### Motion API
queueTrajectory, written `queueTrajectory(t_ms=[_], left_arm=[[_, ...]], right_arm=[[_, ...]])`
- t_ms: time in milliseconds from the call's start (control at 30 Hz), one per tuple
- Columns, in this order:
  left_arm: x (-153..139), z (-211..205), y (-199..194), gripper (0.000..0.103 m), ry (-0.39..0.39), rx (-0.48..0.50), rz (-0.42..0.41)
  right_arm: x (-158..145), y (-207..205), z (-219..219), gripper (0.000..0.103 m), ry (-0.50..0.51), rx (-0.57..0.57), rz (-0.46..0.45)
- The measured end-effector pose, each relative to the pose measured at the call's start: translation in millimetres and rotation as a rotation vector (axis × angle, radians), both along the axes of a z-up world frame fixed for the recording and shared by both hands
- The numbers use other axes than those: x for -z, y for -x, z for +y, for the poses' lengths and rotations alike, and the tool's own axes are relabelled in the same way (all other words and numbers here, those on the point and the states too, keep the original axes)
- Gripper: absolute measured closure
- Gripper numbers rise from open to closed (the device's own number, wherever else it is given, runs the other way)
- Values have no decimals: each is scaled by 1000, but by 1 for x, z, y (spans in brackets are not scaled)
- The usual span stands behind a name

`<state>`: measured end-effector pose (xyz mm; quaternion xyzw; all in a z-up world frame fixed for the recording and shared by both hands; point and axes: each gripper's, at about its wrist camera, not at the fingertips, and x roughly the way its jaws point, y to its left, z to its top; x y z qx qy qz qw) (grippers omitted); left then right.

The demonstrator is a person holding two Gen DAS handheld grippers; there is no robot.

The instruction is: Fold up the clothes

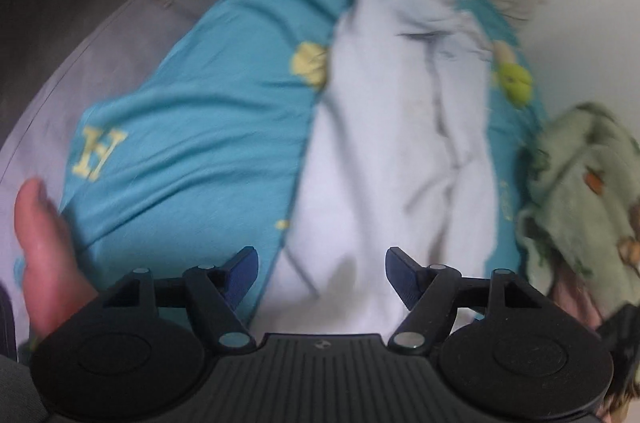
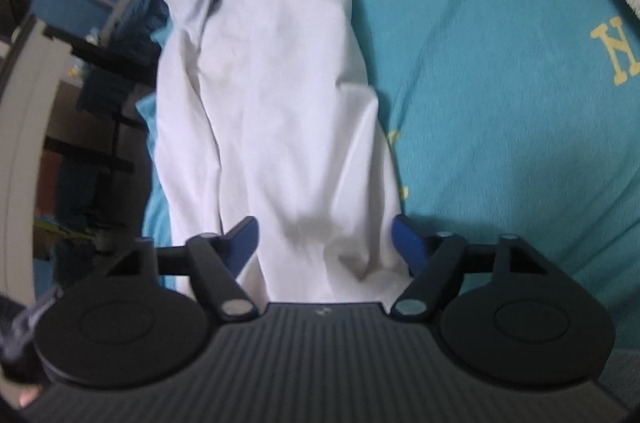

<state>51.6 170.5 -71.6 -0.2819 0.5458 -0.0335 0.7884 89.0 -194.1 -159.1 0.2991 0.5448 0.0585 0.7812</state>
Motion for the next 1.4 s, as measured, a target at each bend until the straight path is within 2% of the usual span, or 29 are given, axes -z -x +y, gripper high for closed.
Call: queueTrajectory(t_ms=[67, 233, 333, 433, 467, 500, 533, 567, 600, 633, 667, 833, 1000, 1233, 1400], left_arm=[[7, -6, -5, 29, -41, 13, 45], [21, -40, -10, 28, -119, 169, 130], [23, -46, -7, 29, -107, 218, 133], [19, -53, -1, 43, -137, 262, 122], [18, -57, 1, 52, -151, 283, 119], [15, -60, 3, 68, -157, 310, 107], [11, -64, 6, 79, -164, 338, 95], [8, -68, 9, 96, -170, 366, 83], [5, -72, 12, 98, -177, 394, 71], [-2, -68, 16, 99, -159, 375, 34], [-8, -64, 19, 99, -140, 352, -5], [-50, -34, 32, 100, -22, 199, -198], [-108, -16, 38, 100, 90, 80, -364], [-208, -21, 66, 100, 146, 56, -544], [-248, -26, 104, 100, 135, 85, -592]], right_arm=[[0, -2, 6, 29, 30, -25, 11], [0, -3, 19, 29, 119, -68, 33], [-1, -2, 26, 27, 160, -107, 37], [-1, -2, 32, 27, 183, -159, 37], [-3, -1, 32, 27, 184, -169, 30], [-7, 2, 30, 27, 179, -169, 17], [-10, 5, 29, 30, 175, -170, 5], [-14, 7, 27, 37, 170, -170, -8], [-18, 10, 25, 54, 165, -171, -21], [-21, 13, 23, 82, 161, -171, -34], [-25, 15, 21, 91, 156, -171, -46], [-43, 29, 13, 94, 132, -173, -110], [-93, 50, -18, 94, 10, -96, -255], [-174, 75, -39, 94, -70, -54, -454], [-209, 103, -45, 94, -84, -76, -539]])
